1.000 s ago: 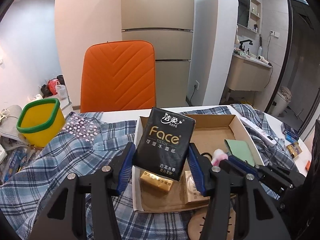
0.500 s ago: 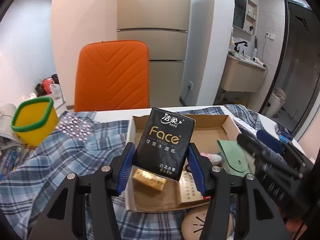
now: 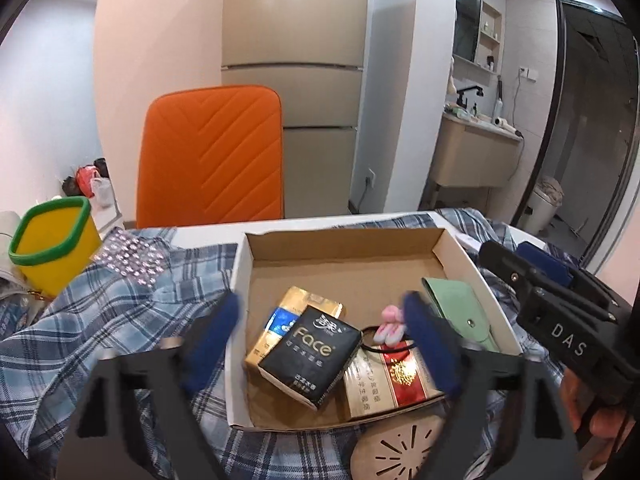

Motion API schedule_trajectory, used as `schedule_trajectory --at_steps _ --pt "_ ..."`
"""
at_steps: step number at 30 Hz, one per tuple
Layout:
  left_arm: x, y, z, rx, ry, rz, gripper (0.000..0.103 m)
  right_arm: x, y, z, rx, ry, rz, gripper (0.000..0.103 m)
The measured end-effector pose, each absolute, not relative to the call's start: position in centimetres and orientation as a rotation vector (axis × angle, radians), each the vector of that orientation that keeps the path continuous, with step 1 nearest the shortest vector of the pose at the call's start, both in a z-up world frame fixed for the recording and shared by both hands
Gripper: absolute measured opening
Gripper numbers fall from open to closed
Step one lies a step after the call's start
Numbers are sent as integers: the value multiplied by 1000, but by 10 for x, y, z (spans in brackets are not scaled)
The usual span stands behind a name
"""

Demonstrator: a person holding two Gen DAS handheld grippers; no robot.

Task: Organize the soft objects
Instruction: 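Withdraw both tools from the box back over the shirt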

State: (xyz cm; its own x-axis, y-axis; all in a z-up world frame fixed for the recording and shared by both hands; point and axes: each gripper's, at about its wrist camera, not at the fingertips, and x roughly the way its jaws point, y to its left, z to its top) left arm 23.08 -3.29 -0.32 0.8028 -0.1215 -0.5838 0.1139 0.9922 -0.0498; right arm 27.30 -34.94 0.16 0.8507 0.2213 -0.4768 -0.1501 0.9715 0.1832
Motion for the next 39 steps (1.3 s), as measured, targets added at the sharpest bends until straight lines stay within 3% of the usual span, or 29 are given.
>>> schedule_trajectory --at_steps 6,10,24,39 --pt "223 -32 6 5 575 -103 95 269 -353 9 140 490 187 61" --pt "213 -34 16 50 524 -78 96 260 -354 16 113 417 140 87" --pt "140 -33 66 12 356 -116 97 203 -371 72 118 283 178 88" --pt "64 -37 58 18 263 -136 102 124 -397 73 109 229 221 88"
